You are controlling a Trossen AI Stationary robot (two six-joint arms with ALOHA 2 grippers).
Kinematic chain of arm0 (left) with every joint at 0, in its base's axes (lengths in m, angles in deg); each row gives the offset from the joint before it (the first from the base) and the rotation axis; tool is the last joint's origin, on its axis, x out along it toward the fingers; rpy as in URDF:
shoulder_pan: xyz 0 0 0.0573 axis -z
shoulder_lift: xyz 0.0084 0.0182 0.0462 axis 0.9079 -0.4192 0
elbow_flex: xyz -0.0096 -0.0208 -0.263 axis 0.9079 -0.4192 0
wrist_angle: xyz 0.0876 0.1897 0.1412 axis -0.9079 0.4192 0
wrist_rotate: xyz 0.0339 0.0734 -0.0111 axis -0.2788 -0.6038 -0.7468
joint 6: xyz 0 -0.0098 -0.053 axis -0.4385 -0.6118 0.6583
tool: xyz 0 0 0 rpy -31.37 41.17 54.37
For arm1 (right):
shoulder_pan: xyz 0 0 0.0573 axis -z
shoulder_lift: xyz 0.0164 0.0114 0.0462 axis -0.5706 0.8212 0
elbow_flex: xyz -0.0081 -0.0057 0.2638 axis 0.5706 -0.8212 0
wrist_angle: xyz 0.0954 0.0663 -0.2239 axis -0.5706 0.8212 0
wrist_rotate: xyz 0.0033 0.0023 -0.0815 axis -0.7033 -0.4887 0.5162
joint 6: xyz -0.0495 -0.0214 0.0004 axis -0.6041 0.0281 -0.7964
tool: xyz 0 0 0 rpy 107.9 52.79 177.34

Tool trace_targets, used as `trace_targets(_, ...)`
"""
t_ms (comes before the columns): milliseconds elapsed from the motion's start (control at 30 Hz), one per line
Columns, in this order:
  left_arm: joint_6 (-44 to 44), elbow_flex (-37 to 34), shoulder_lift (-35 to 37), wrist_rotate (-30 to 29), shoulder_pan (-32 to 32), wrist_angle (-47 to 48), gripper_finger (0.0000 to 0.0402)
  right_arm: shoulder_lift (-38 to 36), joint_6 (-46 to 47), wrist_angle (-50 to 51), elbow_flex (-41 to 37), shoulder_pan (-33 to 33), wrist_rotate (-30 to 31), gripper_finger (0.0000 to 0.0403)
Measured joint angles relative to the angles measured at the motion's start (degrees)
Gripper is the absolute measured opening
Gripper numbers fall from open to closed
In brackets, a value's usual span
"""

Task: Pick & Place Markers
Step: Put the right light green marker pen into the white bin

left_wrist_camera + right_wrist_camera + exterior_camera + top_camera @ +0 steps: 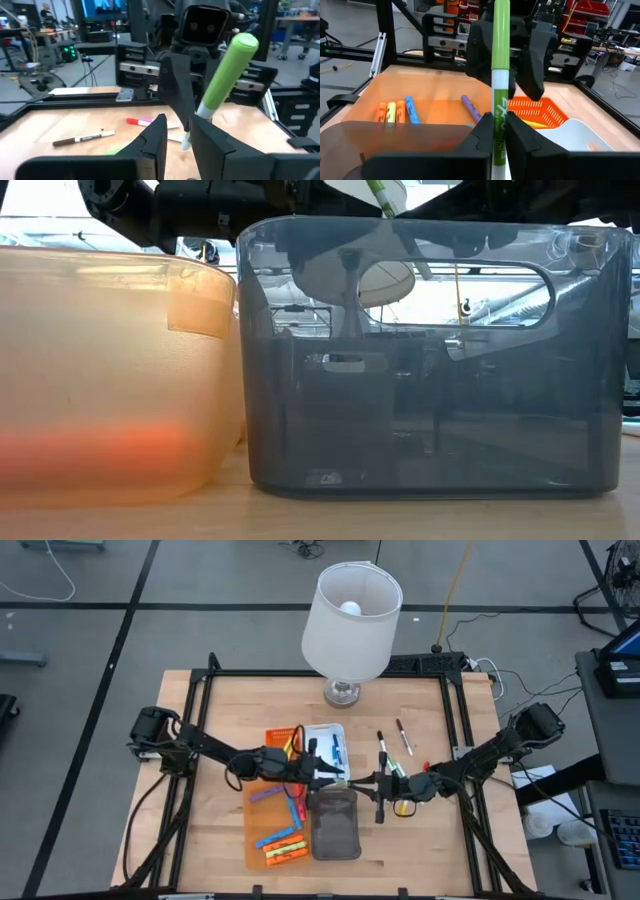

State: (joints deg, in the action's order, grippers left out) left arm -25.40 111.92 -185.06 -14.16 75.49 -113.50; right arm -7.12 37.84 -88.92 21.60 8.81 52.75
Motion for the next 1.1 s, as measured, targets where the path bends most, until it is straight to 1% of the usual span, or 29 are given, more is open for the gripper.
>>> trace_targets(67, -1.08, 0.4, 0.0, 0.38, 0.32, 0.78, 0.0097, 0.0, -0.26, 0.06, 0.02, -0.14, -0.01, 0.0014)
trace_targets(133, -1.2, 0.37, 0.02, 0.39, 0.68, 1.42, 0.0115, 0.0, -1.04, -0.23, 0.0, -0.48, -0.01, 0.0014)
trace_targets(233, -0.58, 0.37, 0.02, 1.02, 1.16, 1.49, 0.0153, -0.02, -1.97, -0.33, 0.0, -0.83, -0.01, 0.0014)
trace_targets(333, -3.29, 0.37, 0.02, 2.94, 1.58, 1.53, 0.0189, -0.02, -2.14, -0.88, 0.0, -0.9, 0.04, 0.0015)
trace_targets(433, -4.67, 0.35, 0.02, 3.51, 2.15, -1.23, 0.0211, -0.04, -1.99, -1.04, 0.0, -0.9, 0.01, 0.0015)
trace_targets(500, -4.1, 0.53, 0.02, 3.3, 2.25, -3.17, 0.0218, -0.04, -1.09, -1.04, 0.0, -0.72, -0.01, 0.0015)
trace_targets(633, -1.08, 3.53, 0.0, 2.44, 2.23, -0.97, 0.0216, -0.04, -0.95, -1.04, 0.0, -0.57, 0.05, 0.0015)
trace_targets(800, -3.7, 6.6, -1.03, 2.88, 2.64, 1.1, 0.02, -0.04, -0.86, -1.03, 0.0, -0.61, 0.03, 0.0015)
trace_targets(900, -5.78, 6.84, -0.85, 3.06, 2.76, 2.28, 0.0187, -0.04, -0.86, -0.76, 0.0, -0.59, 0.03, 0.0015)
trace_targets(1100, -5.79, 6.8, -0.92, 3.03, 2.52, 3.62, 0.0154, -0.04, -0.9, -0.93, 0.0, -0.59, 0.02, 0.0015)
